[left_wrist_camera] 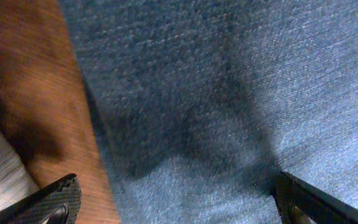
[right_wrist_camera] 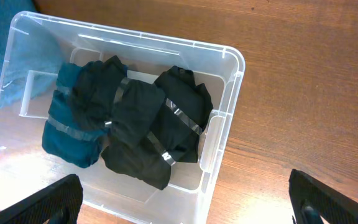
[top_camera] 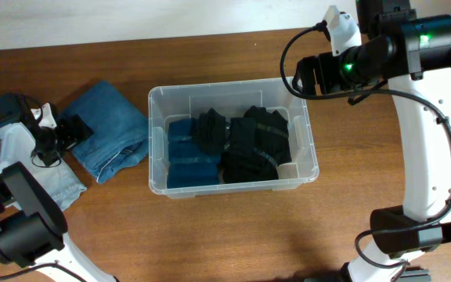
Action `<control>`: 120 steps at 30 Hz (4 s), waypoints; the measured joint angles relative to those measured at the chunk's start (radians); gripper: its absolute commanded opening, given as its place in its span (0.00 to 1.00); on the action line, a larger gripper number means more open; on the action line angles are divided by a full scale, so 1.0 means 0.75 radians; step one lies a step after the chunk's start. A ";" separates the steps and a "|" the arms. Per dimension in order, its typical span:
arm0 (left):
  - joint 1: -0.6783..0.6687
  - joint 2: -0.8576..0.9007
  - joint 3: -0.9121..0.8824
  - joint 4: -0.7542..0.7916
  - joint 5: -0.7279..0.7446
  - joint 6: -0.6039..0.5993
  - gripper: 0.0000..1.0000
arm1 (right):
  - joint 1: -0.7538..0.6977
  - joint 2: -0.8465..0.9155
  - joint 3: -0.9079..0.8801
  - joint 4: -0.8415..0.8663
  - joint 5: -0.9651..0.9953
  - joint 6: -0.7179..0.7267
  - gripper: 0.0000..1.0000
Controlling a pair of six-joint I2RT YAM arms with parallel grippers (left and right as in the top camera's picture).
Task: Pack container
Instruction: 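Grasp the medium-blue folded jeans with the left gripper, then lay the blue jeans over the right side of the container, then grasp the light-wash folded jeans with the left gripper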
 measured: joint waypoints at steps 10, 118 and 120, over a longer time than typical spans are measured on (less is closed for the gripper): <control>-0.055 0.095 0.062 0.032 0.080 0.003 0.34 | 0.000 0.000 0.000 -0.001 0.000 -0.001 0.99; -0.628 -0.798 0.296 -0.649 -0.849 -0.150 0.99 | -0.512 -0.192 0.000 -0.101 0.264 0.285 0.98; -0.421 -0.755 0.269 -0.638 -0.790 -0.176 0.99 | -0.512 -0.192 0.000 -0.101 0.264 0.284 0.98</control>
